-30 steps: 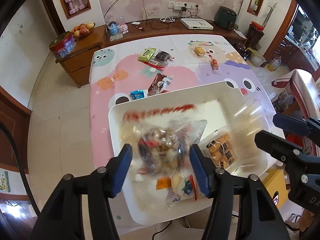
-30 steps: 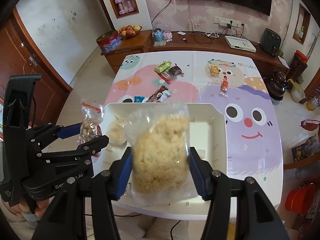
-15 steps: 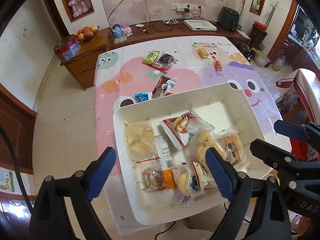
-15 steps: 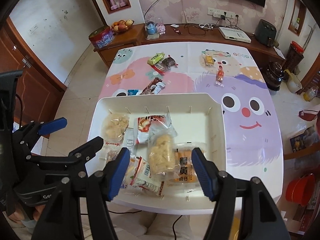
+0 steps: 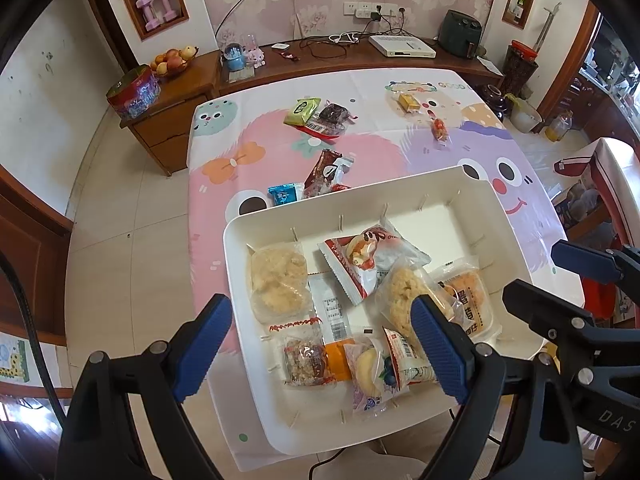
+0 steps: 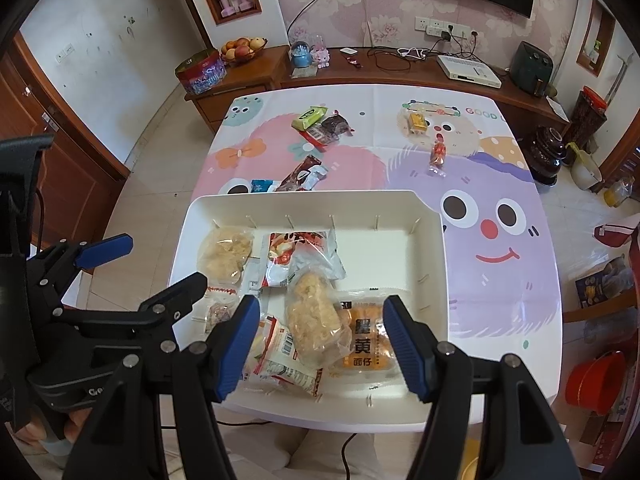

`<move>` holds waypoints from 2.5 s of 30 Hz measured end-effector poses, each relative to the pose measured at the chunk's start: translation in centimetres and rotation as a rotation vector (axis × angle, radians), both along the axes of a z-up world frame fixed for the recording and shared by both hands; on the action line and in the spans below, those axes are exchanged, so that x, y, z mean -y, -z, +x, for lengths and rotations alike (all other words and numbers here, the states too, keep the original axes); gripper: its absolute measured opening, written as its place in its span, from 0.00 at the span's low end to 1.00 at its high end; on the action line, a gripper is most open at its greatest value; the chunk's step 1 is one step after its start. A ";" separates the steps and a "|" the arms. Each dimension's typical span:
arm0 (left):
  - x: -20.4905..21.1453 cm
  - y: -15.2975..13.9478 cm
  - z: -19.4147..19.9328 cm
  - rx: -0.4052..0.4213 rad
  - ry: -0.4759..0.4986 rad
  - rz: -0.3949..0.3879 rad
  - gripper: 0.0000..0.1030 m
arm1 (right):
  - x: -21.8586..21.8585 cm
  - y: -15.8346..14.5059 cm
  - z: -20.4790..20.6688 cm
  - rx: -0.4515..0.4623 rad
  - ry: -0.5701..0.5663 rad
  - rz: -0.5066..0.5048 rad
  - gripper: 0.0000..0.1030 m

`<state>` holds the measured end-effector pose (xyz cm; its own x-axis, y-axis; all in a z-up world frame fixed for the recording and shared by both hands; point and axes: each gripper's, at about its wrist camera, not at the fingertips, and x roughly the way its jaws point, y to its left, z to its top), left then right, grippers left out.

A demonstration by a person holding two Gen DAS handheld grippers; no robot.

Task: Organize snacks
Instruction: 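Carry both bags into the tray and open both grippers, then move both open grippers back toward the remaining snacks, then grasp an orange candy stick with the right gripper while the left grasps the green-wrapped cake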

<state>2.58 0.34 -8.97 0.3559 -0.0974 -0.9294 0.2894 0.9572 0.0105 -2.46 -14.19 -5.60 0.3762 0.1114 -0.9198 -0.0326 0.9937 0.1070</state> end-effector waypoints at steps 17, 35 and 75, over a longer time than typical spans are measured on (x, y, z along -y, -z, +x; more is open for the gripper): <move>2.3 1.2 3.5 -0.017 -0.010 0.044 0.88 | 2.4 0.4 2.7 -0.012 0.007 0.006 0.63; 4.9 -0.8 19.0 0.082 0.025 0.133 0.88 | 10.5 -1.9 15.5 0.101 0.084 -0.113 0.62; 7.4 19.4 40.4 -0.316 -0.043 0.058 0.37 | 17.8 18.1 30.1 -0.271 0.189 -0.058 0.21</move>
<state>43.00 -7.08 -28.35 0.0515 -0.0326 -0.9981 0.2461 0.9691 -0.0189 27.65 -31.97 -23.68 0.1260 0.0074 -0.9920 0.1743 0.9842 0.0295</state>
